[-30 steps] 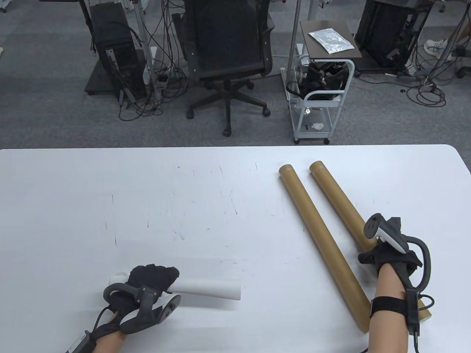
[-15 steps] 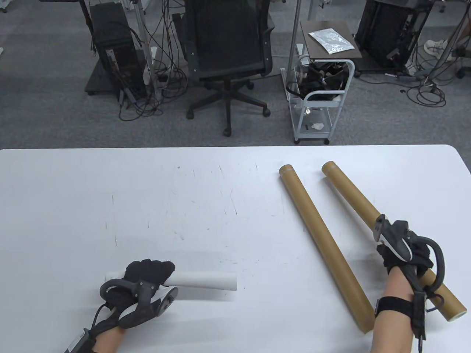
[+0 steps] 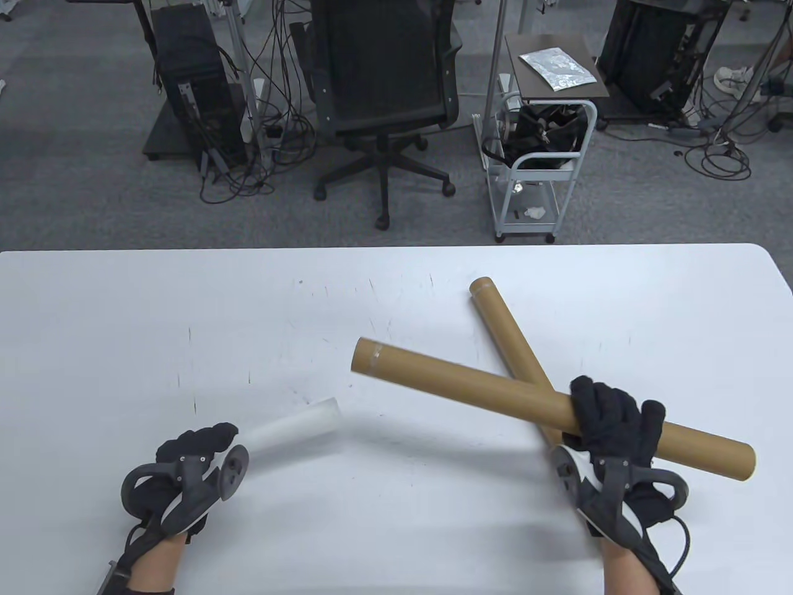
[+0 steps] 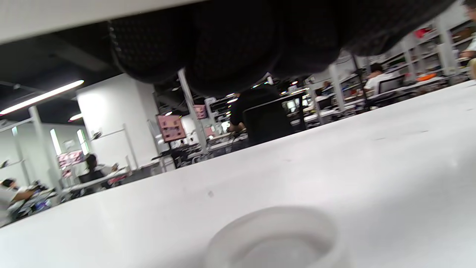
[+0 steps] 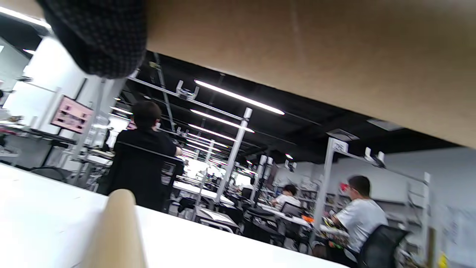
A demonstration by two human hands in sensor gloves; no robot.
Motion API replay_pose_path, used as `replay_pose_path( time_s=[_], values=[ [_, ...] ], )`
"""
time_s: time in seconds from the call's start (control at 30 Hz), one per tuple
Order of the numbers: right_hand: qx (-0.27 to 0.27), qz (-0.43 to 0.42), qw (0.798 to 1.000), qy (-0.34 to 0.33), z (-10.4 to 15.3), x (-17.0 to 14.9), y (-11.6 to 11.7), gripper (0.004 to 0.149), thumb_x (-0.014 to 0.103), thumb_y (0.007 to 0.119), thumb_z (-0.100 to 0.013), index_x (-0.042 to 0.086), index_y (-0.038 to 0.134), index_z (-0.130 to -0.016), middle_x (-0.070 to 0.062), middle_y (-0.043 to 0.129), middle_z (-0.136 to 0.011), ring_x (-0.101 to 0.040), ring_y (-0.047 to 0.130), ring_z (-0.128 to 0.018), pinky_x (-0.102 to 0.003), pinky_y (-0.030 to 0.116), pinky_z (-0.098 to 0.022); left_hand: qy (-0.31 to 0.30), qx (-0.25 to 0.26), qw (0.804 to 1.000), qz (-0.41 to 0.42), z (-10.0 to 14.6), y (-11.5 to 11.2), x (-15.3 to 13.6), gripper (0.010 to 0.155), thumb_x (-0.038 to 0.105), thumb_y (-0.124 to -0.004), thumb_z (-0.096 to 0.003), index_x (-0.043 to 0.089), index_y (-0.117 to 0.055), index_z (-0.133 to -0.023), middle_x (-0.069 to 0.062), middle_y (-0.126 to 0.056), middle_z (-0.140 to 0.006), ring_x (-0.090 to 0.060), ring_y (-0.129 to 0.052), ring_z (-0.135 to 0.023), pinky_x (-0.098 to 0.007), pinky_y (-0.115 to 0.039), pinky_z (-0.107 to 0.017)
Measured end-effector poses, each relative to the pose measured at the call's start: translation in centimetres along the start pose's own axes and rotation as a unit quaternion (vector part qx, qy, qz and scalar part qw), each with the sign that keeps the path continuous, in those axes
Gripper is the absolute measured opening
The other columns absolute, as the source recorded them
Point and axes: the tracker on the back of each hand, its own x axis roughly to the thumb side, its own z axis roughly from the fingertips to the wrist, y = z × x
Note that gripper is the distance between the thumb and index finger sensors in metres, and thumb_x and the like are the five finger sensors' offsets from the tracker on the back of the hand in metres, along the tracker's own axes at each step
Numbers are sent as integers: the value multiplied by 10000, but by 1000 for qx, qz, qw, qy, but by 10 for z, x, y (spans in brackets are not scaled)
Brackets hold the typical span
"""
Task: Roll up mouse pads and store in mailing tubes
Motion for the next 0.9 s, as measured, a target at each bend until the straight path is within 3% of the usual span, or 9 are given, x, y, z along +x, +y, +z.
replay_pose_path(
  time_s=[0.13, 0.27, 0.4, 0.53, 0.63, 0.8, 0.87, 0.9],
  values=[
    [-6, 15, 999, -39, 11, 7, 2, 758, 479, 867, -346, 417, 483, -997, 85, 669, -1007, -203, 755, -915, -597, 570, -734, 34, -24, 999, 34, -4, -6, -13, 427, 579, -803, -359, 384, -766, -736, 182, -970, -515, -24, -1000, -437, -276, -889, -472],
    [8, 2, 999, -45, 10, 12, 7, 761, 483, 863, -345, 410, 487, -1003, 75, 676, -1005, -209, 762, -906, -591, 581, -730, 23, -18, 999, 37, -2, -3, -8, 428, 582, -802, -356, 387, -764, -736, 185, -969, -516, -22, -1000, -437, -274, -889, -473],
    [12, 18, 998, -61, 11, 13, 9, 759, 488, 866, -337, 406, 509, -1001, 72, 702, -994, -217, 793, -885, -591, 620, -713, -45, -47, 994, 90, 0, -1, 1, 437, 587, -799, -354, 402, -748, -747, 194, -959, -537, -14, -989, -466, -265, -876, -501],
    [29, -1, 997, -66, 11, 5, 11, 753, 534, 848, -312, 421, 533, -986, 87, 725, -980, -204, 811, -881, -576, 631, -723, -79, -37, 992, 94, 3, -2, 0, 424, 588, -796, -345, 449, -724, -739, 220, -941, -560, 7, -975, -509, -247, -861, -548],
    [86, -54, 989, -111, 9, 8, 11, 759, 555, 845, -282, 409, 584, -980, 92, 776, -950, -206, 845, -846, -562, 649, -713, -112, -27, 989, 88, 6, 3, 6, 431, 576, -813, -342, 467, -709, -746, 218, -931, -597, 0, -962, -553, -256, -845, -582],
    [65, -40, 980, -186, 16, 40, 0, 773, 632, 781, -263, 346, 647, -968, 80, 849, -873, -199, 919, -738, -490, 737, -650, -178, 6, 983, 48, 19, 19, 38, 553, 617, -800, -305, 457, -647, -812, 235, -902, -659, 11, -951, -593, -252, -844, -601],
    [61, -53, 976, -203, 18, 48, -5, 784, 657, 754, -261, 312, 674, -960, 61, 874, -839, -207, 941, -684, -471, 756, -617, -192, -13, 979, 63, 21, 25, 48, 652, 636, -784, -287, 431, -577, -872, 228, -867, -739, -5, -926, -671, -269, -819, -654],
    [60, -49, 976, -205, 18, 50, -7, 781, 657, 754, -262, 306, 687, -955, 55, 884, -829, -211, 948, -670, -467, 762, -607, -204, -51, 975, 64, 21, 27, 52, 726, 647, -771, -285, 401, -516, -919, 209, -823, -824, -31, -893, -755, -298, -790, -706]
  ],
)
